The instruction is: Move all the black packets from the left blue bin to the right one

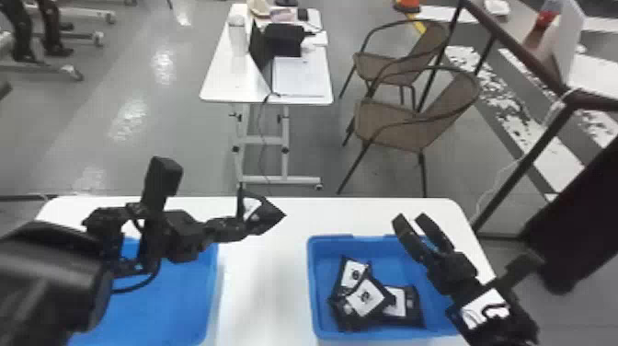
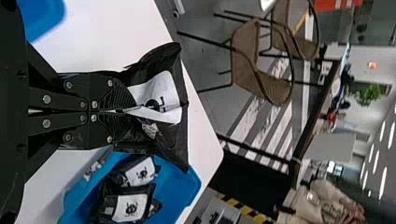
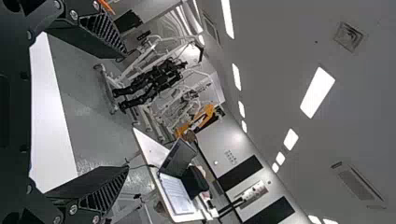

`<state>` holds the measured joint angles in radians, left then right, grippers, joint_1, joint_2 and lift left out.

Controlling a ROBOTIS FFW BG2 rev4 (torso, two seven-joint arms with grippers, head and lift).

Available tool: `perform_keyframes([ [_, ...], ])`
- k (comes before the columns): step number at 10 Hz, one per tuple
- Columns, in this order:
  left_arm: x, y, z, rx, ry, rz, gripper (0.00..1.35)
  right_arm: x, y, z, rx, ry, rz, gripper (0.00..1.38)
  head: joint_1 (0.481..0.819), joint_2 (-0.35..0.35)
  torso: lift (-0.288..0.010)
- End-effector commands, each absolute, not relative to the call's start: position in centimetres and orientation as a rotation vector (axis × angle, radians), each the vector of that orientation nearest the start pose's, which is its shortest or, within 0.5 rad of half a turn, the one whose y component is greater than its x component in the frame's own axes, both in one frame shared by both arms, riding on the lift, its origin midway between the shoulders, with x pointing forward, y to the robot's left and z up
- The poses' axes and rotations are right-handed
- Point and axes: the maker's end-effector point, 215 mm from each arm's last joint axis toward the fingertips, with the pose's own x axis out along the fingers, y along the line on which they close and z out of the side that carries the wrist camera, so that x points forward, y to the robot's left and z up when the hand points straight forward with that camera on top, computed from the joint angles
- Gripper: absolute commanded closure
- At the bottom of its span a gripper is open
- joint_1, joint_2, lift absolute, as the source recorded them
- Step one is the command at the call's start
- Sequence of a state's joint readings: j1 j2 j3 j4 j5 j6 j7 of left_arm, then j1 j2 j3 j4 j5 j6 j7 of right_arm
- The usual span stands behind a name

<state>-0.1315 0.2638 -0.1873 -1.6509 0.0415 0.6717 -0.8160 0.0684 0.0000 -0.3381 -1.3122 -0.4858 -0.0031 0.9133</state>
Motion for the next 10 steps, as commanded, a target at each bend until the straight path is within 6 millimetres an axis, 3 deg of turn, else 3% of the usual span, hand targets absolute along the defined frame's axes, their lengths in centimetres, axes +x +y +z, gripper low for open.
perform_keyframes([
  [1, 53.0, 6.0, -41.8, 0.159, 0.538, -0.992, 1.20, 51.3, -24.5, -41.3, 0.556, -0.018, 0.494, 0.16, 0.695, -0.152, 0.000],
  [4, 54.7, 0.5, -42.2, 0.287, 0.426, -1.163, 1.20, 53.4, -22.9, -39.8, 0.558, -0.043, 0.526, 0.16, 0.695, -0.213, 0.000],
  [6, 54.4, -2.4, -43.0, 0.308, 0.365, -1.243, 1.18, 54.5, -22.5, -39.3, 0.571, -0.059, 0.530, 0.16, 0.695, -0.227, 0.000],
  [10, 53.9, -7.4, -41.5, 0.371, 0.306, -1.308, 1.18, 56.2, -20.5, -37.6, 0.570, -0.082, 0.570, 0.16, 0.695, -0.268, 0.000],
])
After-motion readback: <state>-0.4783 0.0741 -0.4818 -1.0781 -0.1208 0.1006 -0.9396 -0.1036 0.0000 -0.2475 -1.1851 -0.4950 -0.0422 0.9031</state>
